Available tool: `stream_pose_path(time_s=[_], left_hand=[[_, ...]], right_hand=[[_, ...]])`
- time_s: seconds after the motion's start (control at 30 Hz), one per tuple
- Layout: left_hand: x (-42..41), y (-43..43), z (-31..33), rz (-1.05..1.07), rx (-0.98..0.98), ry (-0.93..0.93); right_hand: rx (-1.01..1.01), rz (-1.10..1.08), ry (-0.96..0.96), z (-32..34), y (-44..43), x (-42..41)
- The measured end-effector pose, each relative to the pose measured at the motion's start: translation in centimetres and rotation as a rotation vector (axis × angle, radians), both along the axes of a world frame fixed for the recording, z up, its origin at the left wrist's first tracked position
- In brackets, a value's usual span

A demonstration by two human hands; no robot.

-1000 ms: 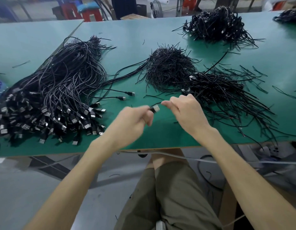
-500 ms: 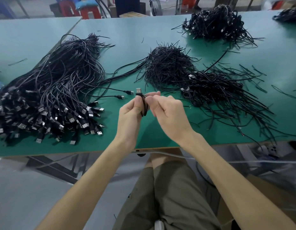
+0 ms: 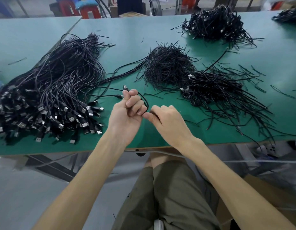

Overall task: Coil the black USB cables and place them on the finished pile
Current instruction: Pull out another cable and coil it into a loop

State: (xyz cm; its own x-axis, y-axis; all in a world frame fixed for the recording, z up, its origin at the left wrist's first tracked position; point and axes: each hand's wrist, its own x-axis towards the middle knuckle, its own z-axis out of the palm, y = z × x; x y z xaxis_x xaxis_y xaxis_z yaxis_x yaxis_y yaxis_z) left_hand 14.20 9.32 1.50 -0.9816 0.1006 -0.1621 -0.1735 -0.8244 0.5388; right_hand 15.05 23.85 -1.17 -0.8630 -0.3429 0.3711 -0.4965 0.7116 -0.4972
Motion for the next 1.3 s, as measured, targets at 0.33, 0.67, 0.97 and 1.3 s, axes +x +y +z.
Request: stream_pose_path(time_s=[0.33,0.67,0.97,1.3], left_hand=[[0.4,0.4,-0.9,-0.081,-0.025,0.08],[0.7,-0.1,-2.5,-0.114,-0.372,0.251],[0.3,-1.0,-3.9,0.079,-0.762,0.213],[0.0,-1.4,-2.9,0.017,-1.032,0.214]], right_hand=[[-0.267,0.051,-0.271,1.0,-1.0,-0.8],[-0.403,-0.012,-0.187,0.1,-0.4,-0.3],[-0.13,0.02,-0.07,0.5,0.3,-0.4],[-0.083,-0.06,-0.124,-0.4,1.1,-0.7]])
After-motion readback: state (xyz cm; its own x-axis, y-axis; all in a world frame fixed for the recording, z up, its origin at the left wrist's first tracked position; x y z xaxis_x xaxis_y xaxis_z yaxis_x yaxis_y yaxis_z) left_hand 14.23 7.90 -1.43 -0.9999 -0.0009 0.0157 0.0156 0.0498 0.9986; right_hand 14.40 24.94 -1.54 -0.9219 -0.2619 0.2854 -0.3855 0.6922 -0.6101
